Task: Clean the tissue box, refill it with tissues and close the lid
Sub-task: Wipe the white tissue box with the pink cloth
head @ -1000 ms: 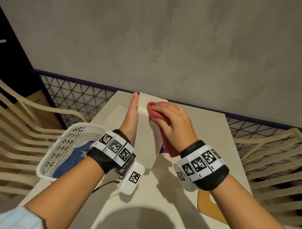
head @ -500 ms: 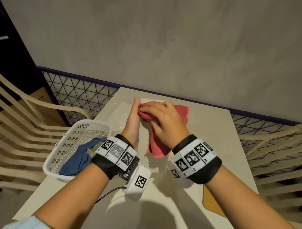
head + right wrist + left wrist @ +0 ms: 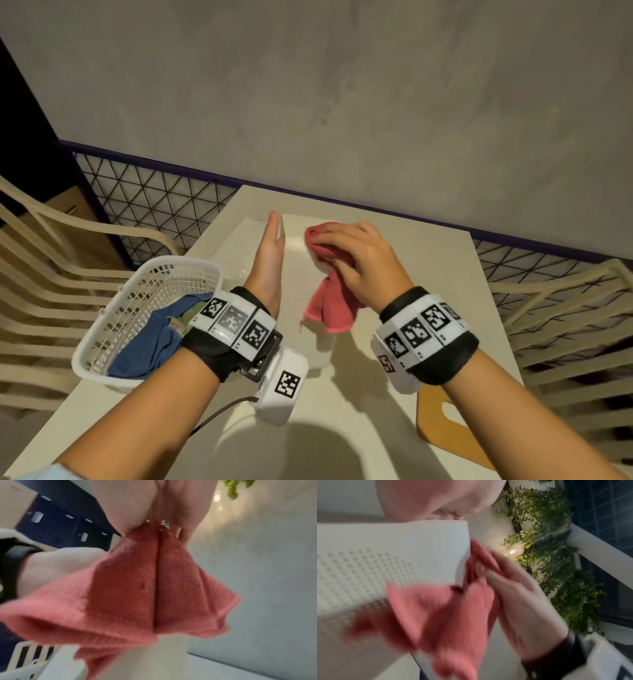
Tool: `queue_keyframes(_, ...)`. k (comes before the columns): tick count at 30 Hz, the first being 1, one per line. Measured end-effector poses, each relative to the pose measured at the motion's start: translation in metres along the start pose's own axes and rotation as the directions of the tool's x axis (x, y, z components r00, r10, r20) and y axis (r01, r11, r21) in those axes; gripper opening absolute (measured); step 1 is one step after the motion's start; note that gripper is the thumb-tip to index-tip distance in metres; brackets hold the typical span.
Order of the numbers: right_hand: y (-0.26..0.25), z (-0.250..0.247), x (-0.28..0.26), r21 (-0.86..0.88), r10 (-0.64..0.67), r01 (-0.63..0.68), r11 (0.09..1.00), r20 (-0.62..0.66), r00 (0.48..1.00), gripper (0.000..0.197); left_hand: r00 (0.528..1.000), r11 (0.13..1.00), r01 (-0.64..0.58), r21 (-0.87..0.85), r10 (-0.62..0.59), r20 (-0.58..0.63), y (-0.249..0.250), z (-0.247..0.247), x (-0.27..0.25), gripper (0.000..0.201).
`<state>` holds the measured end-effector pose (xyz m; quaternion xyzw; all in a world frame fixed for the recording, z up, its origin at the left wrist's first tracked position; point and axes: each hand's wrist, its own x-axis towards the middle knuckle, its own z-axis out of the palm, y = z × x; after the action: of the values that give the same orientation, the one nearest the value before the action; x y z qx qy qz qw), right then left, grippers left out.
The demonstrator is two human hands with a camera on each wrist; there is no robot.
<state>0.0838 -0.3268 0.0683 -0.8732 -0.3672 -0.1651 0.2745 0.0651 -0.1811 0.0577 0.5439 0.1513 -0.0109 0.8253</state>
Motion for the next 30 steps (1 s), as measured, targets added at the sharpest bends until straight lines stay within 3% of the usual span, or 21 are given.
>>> queue_keyframes(1, 0.007, -0.003, -0.006, 0.021, 0.038, -0.038, 0.999, -0.027, 0.999, 0.032, 0.999, 1.000, 0.027, -0.016, -0.027, 0.019, -0.006, -0.004, 0.007, 0.115)
queue_keyframes(3, 0.009, -0.006, -0.016, 0.054, 0.080, -0.076, 0.996, -0.073, 0.994, 0.031, 0.999, 0.999, 0.046, -0.003, -0.046, -0.010, -0.017, -0.010, 0.021, 0.109)
queue_keyframes(6, -0.005, 0.005, -0.013, 0.038, 0.032, -0.029, 0.999, -0.078, 0.996, 0.030, 0.997, 0.996, 0.072, 0.043, -0.073, 0.027, -0.002, 0.009, 0.000, 0.108)
queue_keyframes(9, -0.013, 0.010, -0.005, 0.074, 0.027, -0.024, 0.997, -0.039, 0.999, 0.033, 0.998, 0.991, 0.016, 0.135, -0.025, 0.066, 0.001, 0.018, -0.008, 0.057)
queue_keyframes(12, 0.000, 0.003, -0.010, 0.155, 0.148, -0.139, 0.978, -0.051, 0.988, 0.031, 0.996, 0.985, -0.002, 0.173, -0.013, 0.084, -0.004, 0.011, -0.006, 0.041)
queue_keyframes(16, 0.011, -0.006, -0.027, 0.402, 0.378, -0.310, 0.862, -0.100, 0.920, 0.026, 0.995, 0.986, 0.031, 0.161, -0.046, 0.089, -0.001, -0.004, 0.003, 0.029)
queue_keyframes(18, 0.007, -0.003, -0.033, 0.428, 0.397, -0.315, 0.847, -0.116, 0.911, 0.026, 0.993, 0.989, 0.047, 0.142, -0.061, 0.098, 0.001, -0.008, 0.003, 0.020)
queue_keyframes(21, -0.003, 0.004, -0.036, 0.333, 0.316, -0.251, 0.909, -0.158, 0.935, 0.028, 0.999, 0.992, 0.043, 0.115, -0.043, 0.000, 0.001, -0.010, 0.003, 0.013)
queue_keyframes(22, -0.009, 0.007, -0.037, 0.266, 0.271, -0.222, 0.938, -0.164, 0.948, 0.029, 0.999, 0.995, 0.033, 0.098, -0.032, -0.012, 0.002, -0.010, 0.001, 0.015)
queue_keyframes(24, -0.021, 0.016, -0.036, 0.087, 0.190, -0.180, 0.980, -0.130, 0.973, 0.032, 0.998, 0.998, 0.036, 0.044, -0.034, -0.049, 0.000, -0.014, 0.007, 0.041)
queue_keyframes(26, -0.032, 0.028, -0.029, -0.048, 0.124, -0.125, 0.991, -0.023, 0.992, 0.035, 0.999, 0.999, 0.026, 0.024, -0.025, -0.042, 0.002, -0.010, 0.005, 0.054)
queue_keyframes(28, -0.037, 0.035, -0.016, -0.062, 0.104, -0.100, 0.993, 0.058, 0.993, 0.031, 0.999, 0.999, 0.015, 0.041, -0.017, 0.034, 0.008, -0.005, -0.003, 0.051)
queue_keyframes(30, -0.032, 0.034, -0.001, -0.044, 0.164, -0.163, 0.986, 0.009, 0.986, 0.026, 0.996, 0.999, -0.023, 0.044, 0.020, 0.084, 0.007, -0.011, -0.004, 0.049)
